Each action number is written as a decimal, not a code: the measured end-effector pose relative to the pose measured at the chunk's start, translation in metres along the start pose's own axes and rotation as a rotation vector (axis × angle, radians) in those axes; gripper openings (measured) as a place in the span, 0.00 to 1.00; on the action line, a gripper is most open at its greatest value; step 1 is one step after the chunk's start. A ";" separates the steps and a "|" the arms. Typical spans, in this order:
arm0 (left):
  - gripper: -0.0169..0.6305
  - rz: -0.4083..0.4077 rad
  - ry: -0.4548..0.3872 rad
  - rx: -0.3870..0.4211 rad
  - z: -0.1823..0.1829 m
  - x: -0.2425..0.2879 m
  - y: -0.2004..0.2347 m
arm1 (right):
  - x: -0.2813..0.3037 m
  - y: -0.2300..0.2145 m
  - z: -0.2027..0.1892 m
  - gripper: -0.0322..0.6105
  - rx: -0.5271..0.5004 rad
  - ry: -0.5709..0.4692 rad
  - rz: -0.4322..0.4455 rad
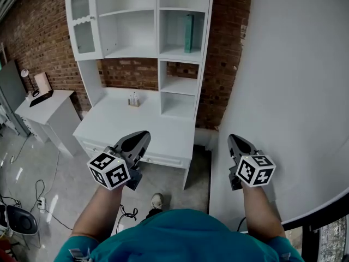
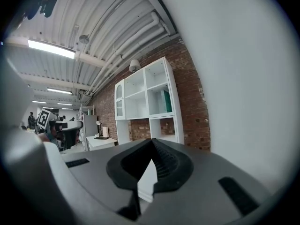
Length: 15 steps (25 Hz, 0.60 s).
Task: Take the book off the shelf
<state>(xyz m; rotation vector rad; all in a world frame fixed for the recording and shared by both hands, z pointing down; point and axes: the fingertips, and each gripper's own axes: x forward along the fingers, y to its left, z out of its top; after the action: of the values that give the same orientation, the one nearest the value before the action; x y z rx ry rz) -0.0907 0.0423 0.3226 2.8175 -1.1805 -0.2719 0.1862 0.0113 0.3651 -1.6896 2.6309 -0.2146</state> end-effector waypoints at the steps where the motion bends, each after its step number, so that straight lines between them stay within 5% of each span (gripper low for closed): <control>1: 0.05 -0.009 0.001 -0.004 -0.001 0.008 0.009 | 0.008 -0.003 0.001 0.08 -0.002 0.000 -0.009; 15: 0.05 -0.206 0.001 -0.001 0.020 0.165 0.201 | 0.214 -0.052 0.060 0.08 -0.067 -0.061 -0.143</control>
<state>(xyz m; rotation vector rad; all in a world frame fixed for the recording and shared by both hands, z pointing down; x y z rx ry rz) -0.1218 -0.2168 0.3080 2.9399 -0.8893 -0.2833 0.1487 -0.2106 0.3259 -1.8750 2.5036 -0.0752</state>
